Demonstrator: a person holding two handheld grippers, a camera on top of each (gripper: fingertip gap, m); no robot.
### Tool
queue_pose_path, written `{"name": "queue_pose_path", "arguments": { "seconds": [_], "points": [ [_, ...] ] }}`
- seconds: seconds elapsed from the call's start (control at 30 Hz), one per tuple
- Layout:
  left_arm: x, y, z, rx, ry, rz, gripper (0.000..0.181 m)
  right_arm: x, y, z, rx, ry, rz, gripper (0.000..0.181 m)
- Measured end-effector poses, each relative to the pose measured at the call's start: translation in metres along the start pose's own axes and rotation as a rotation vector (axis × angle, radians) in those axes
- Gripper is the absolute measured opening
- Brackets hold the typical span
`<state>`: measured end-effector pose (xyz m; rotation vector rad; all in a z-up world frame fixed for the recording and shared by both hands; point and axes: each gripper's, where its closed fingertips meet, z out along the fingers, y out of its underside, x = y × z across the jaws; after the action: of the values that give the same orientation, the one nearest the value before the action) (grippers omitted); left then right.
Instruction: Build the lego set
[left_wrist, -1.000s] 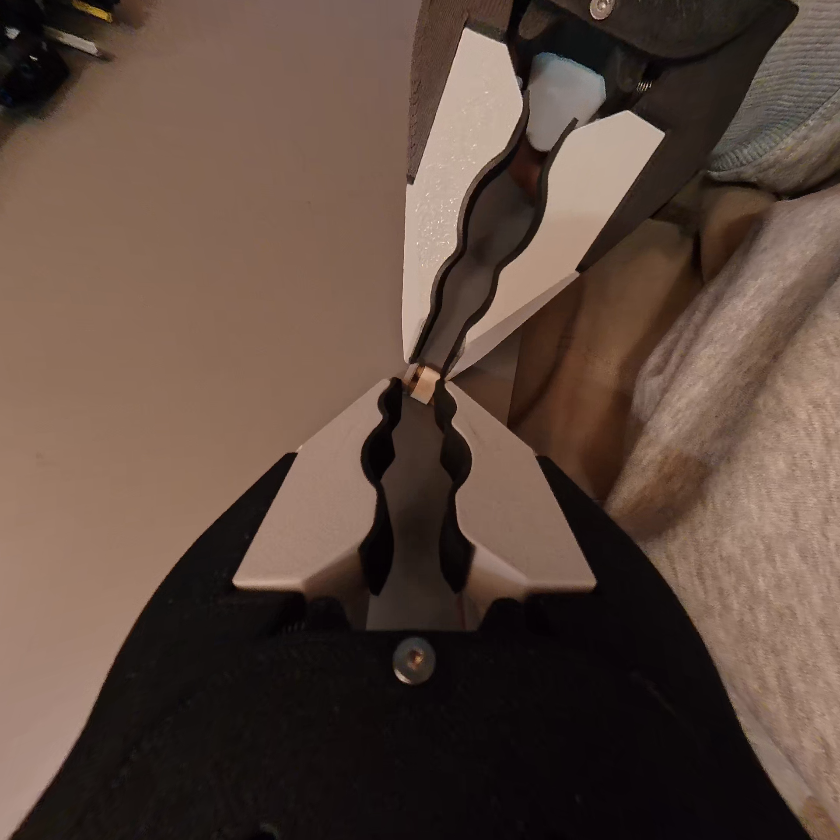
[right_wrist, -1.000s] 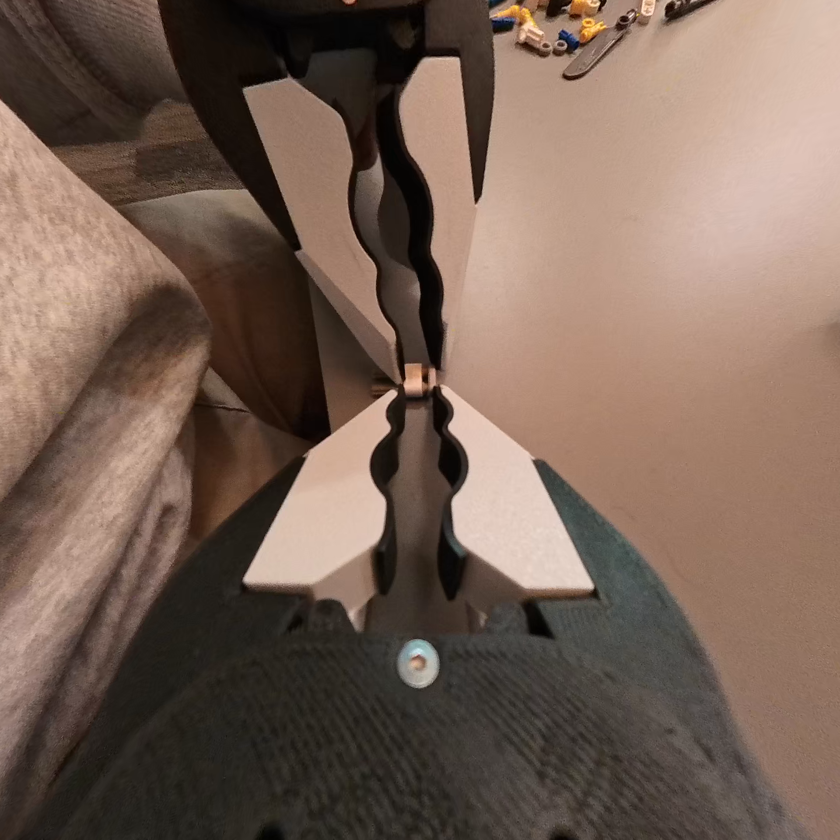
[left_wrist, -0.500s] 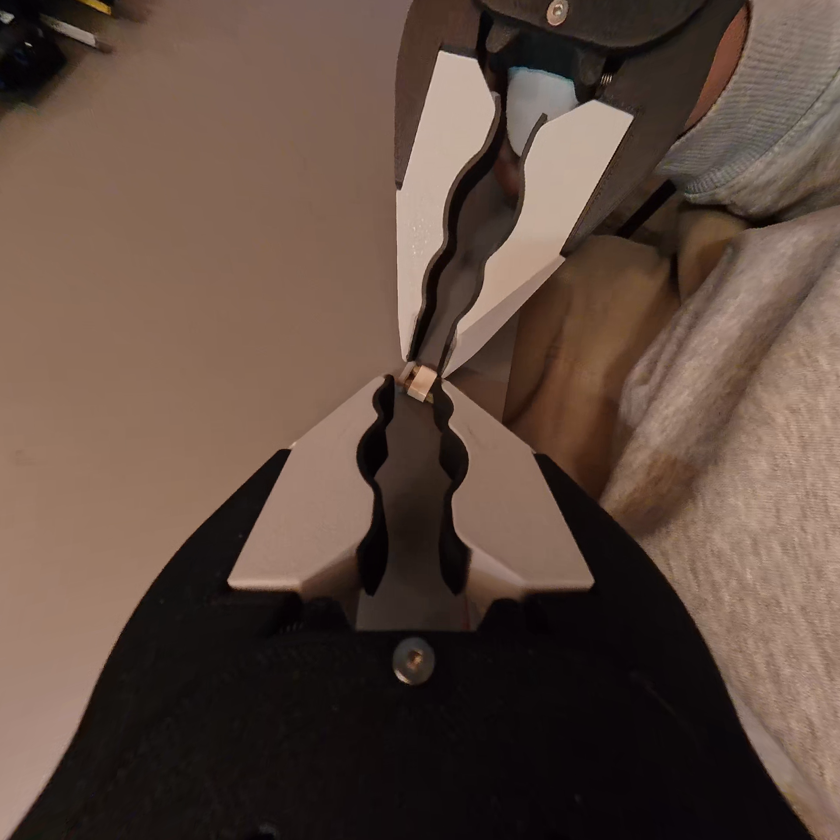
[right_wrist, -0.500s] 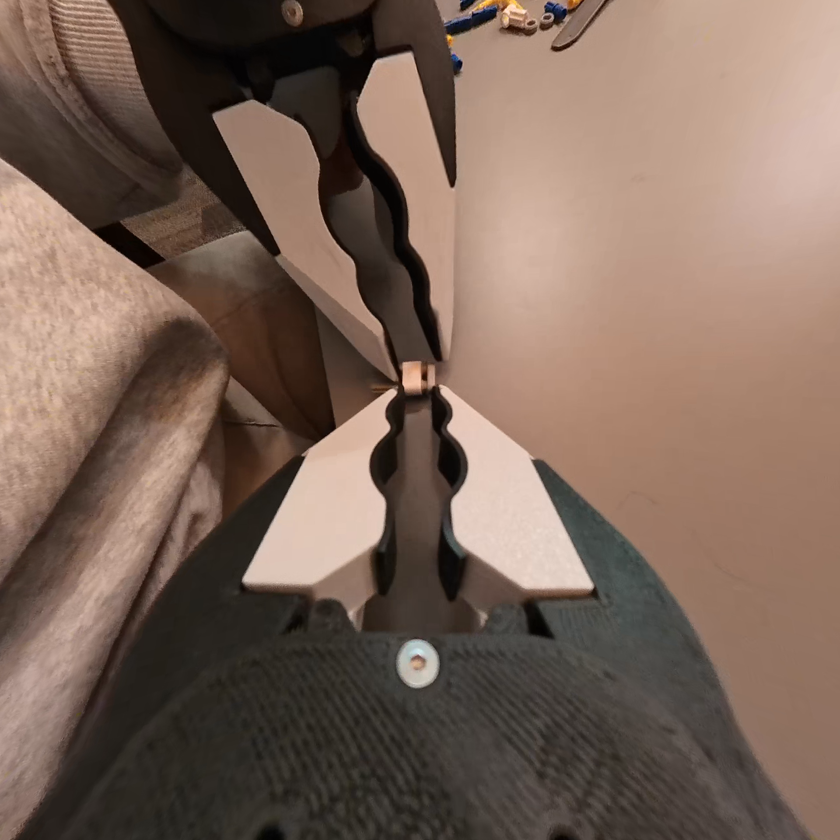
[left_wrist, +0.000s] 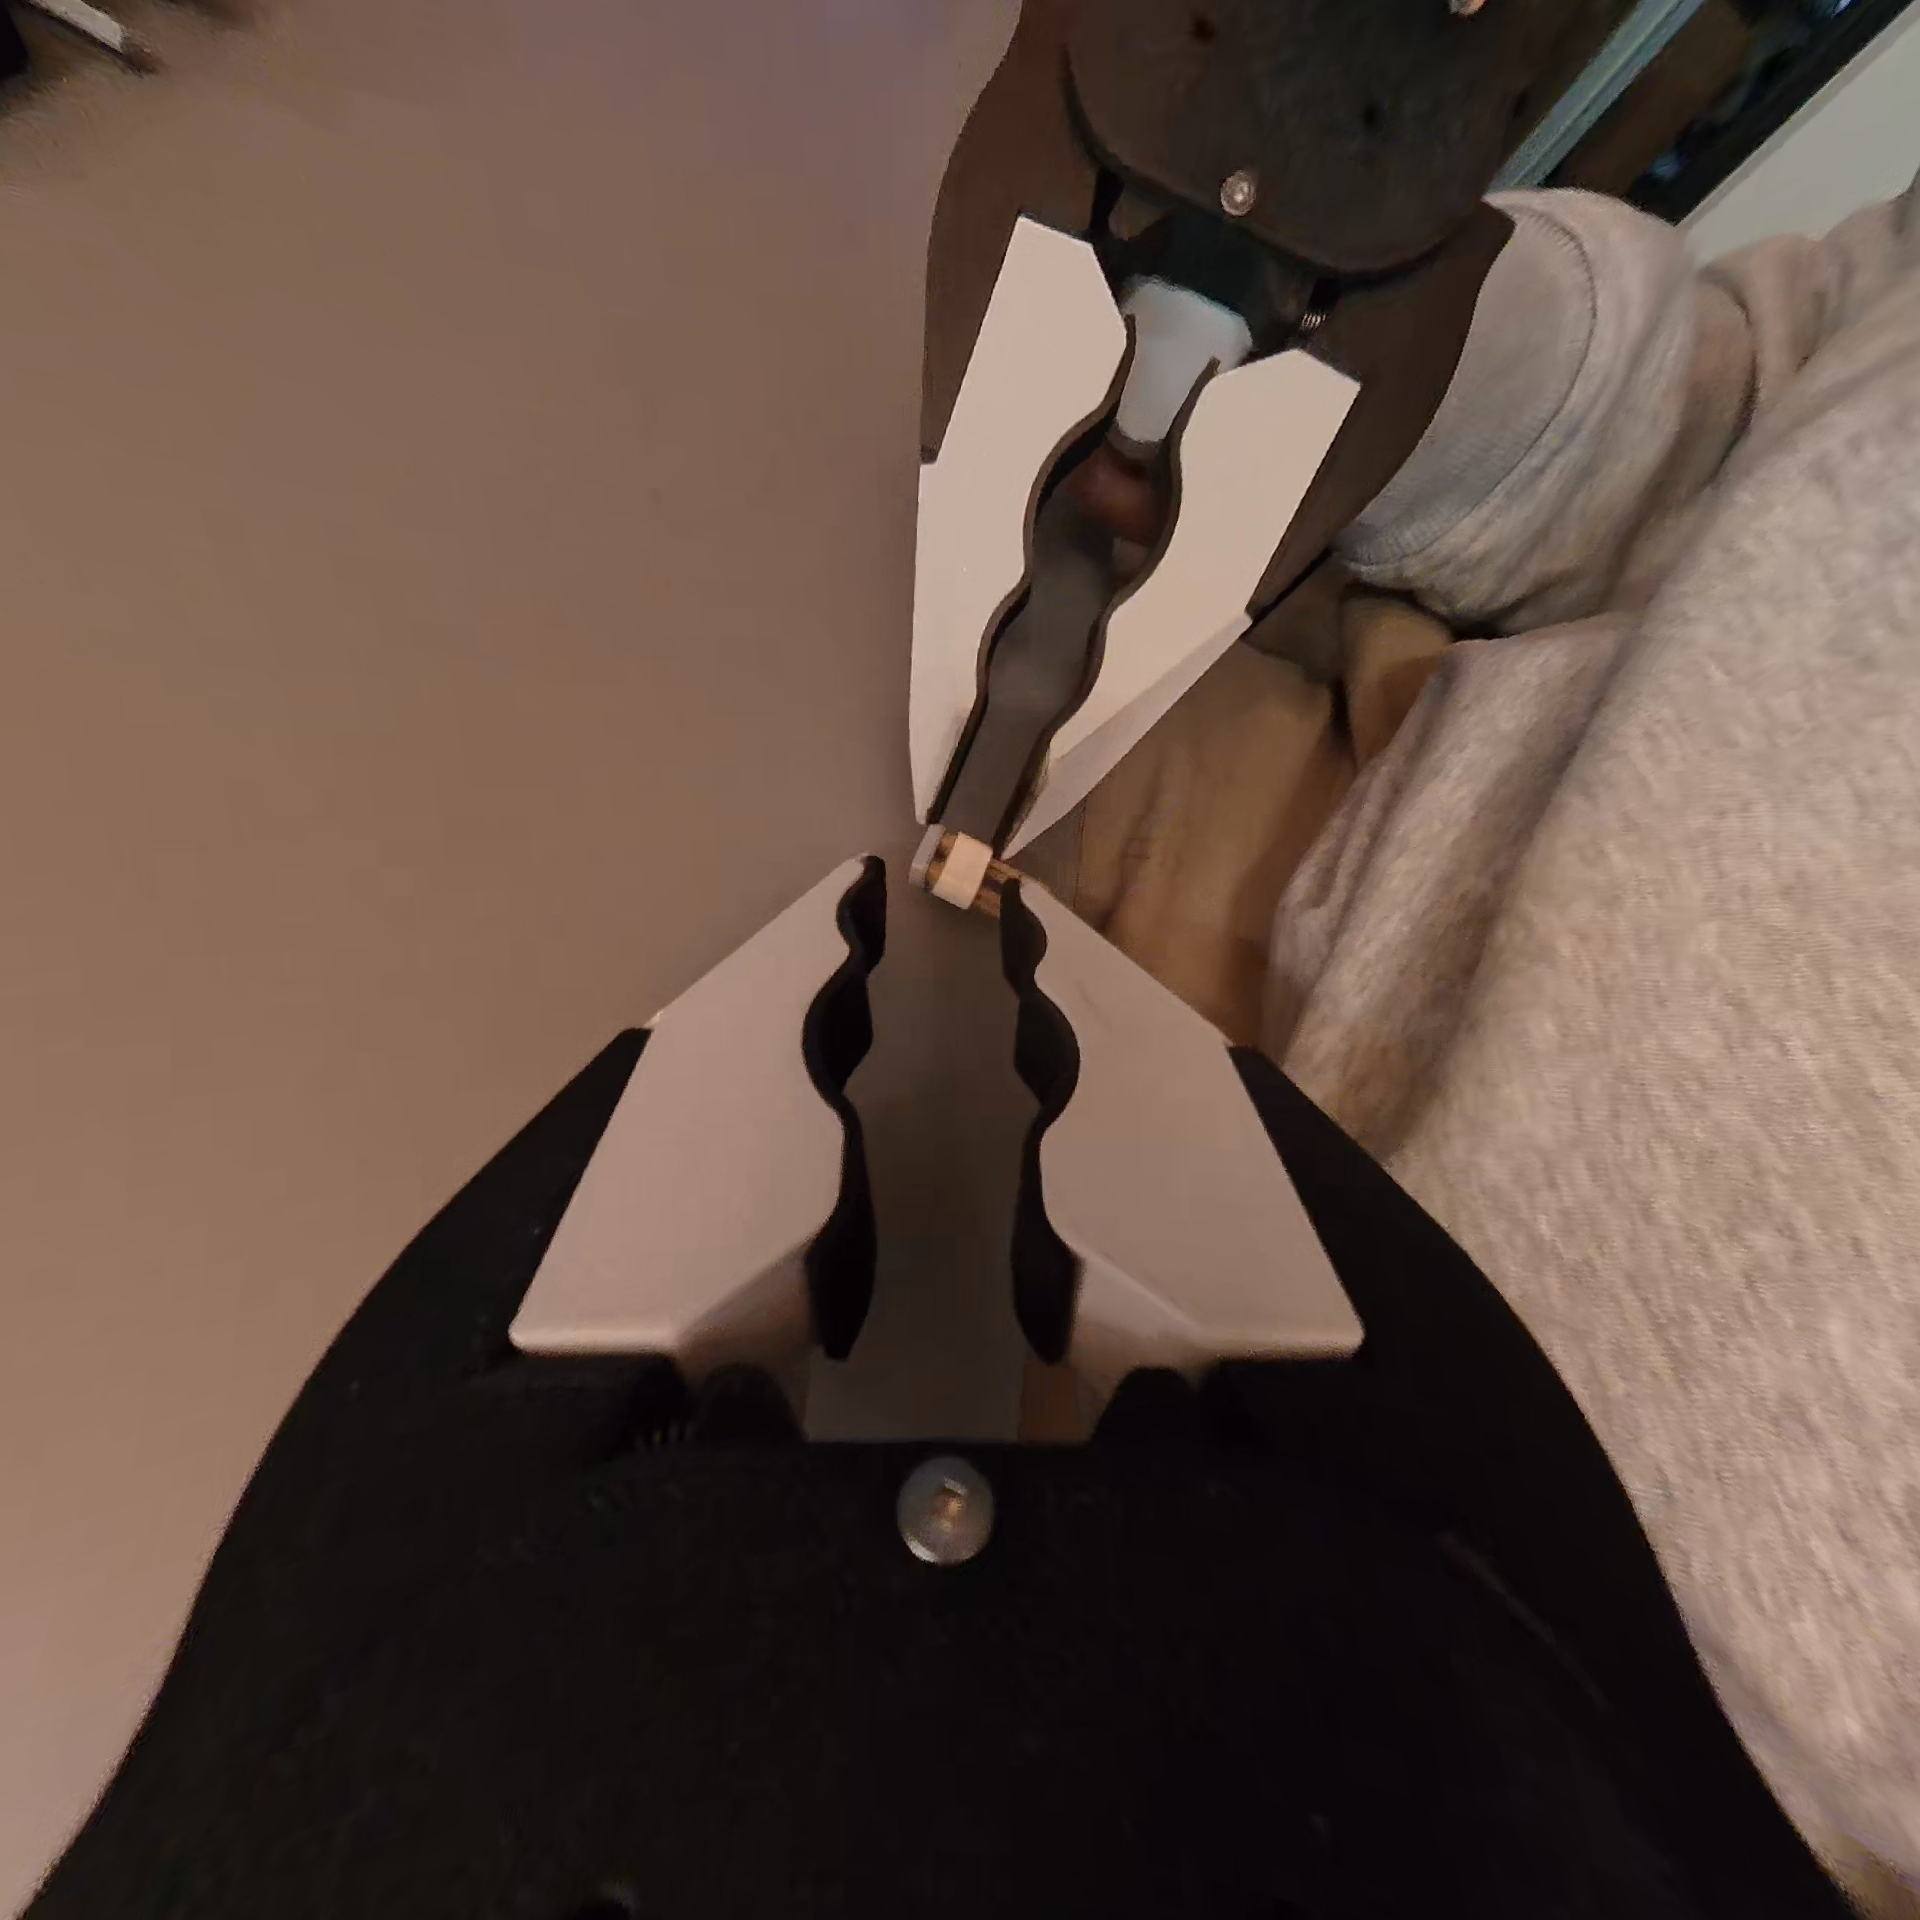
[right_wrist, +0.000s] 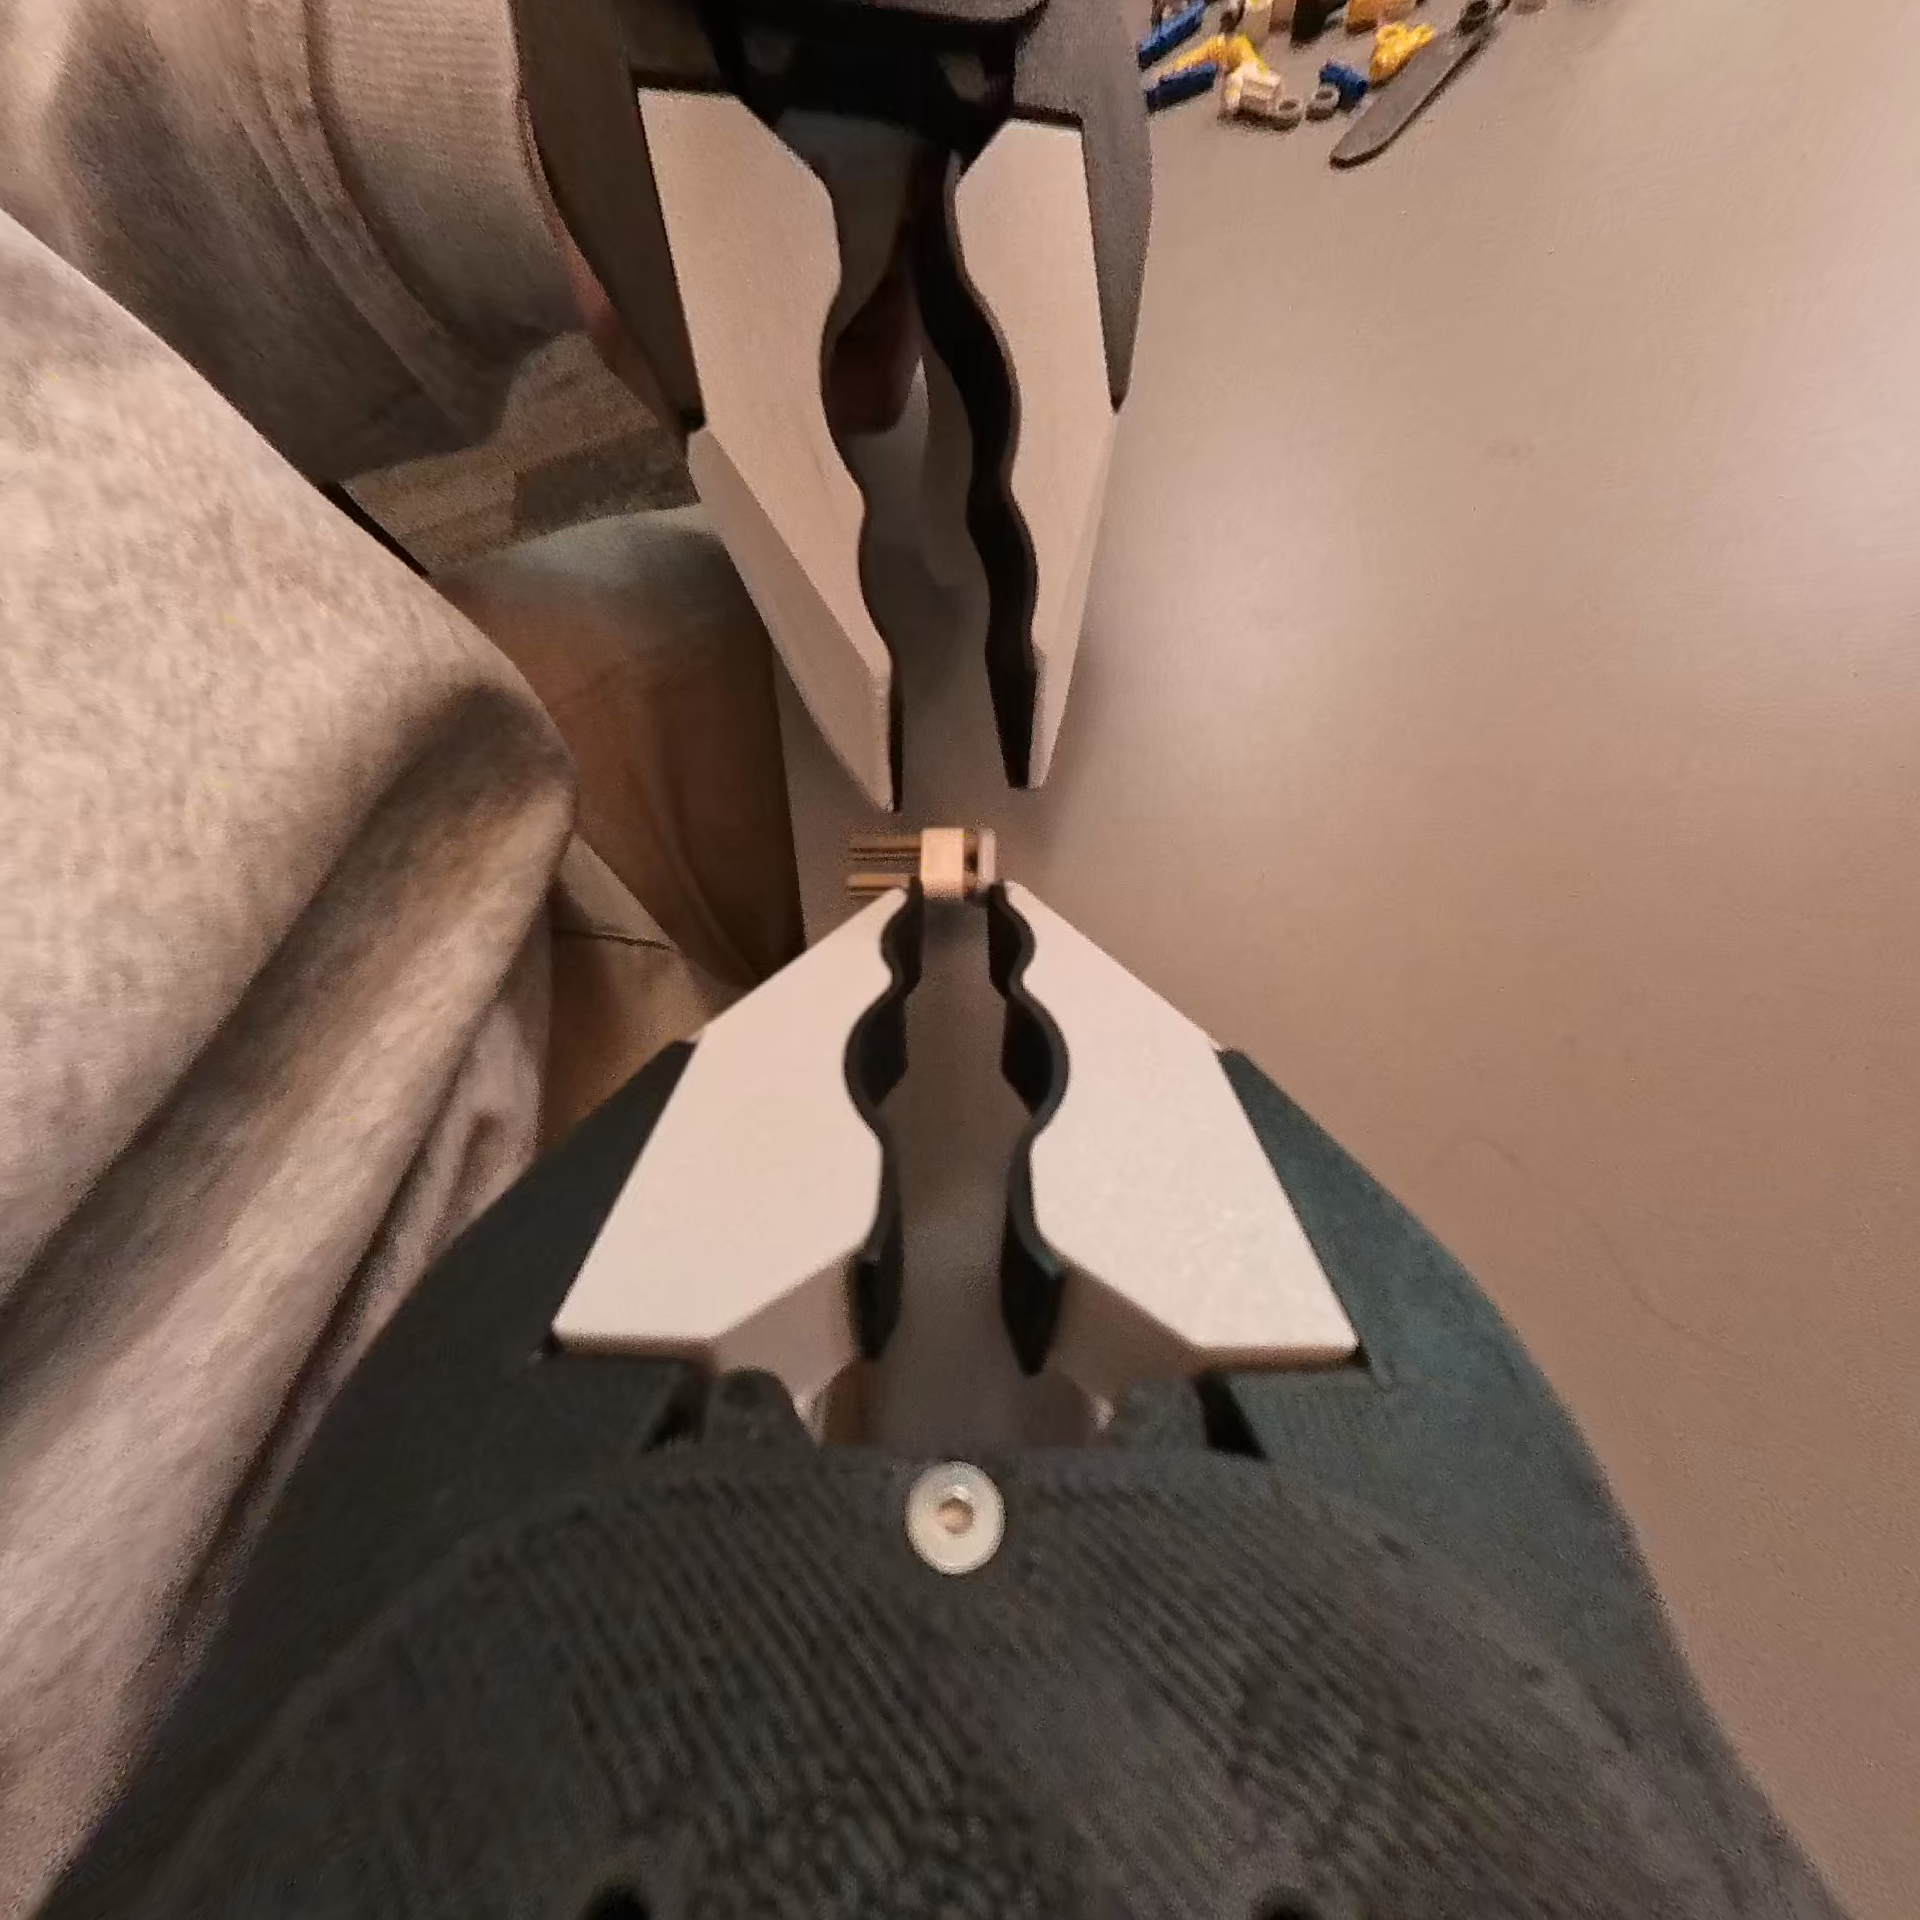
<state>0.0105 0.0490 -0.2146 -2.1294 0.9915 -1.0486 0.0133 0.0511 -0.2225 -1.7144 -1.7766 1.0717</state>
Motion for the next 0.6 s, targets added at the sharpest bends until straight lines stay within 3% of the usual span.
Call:
{"name": "queue_pose_path", "arguments": {
  "seconds": [0.03, 0.13, 0.6],
  "points": [
    [0.000, 0.003, 0.002, -0.024, -0.006, 0.009, 0.019, 0.001, 0.003, 0.001, -0.020, 0.011, -0.014, 0.011],
    [-0.002, 0.014, 0.011, -0.121, -0.050, 0.058, 0.019, 0.001, 0.007, 0.004, -0.051, 0.027, -0.064, 0.012],
    [-0.002, 0.009, 0.012, -0.131, -0.072, 0.240, 0.010, 0.001, 0.007, 0.004, -0.055, 0.019, -0.076, 0.011]
  ]
}}
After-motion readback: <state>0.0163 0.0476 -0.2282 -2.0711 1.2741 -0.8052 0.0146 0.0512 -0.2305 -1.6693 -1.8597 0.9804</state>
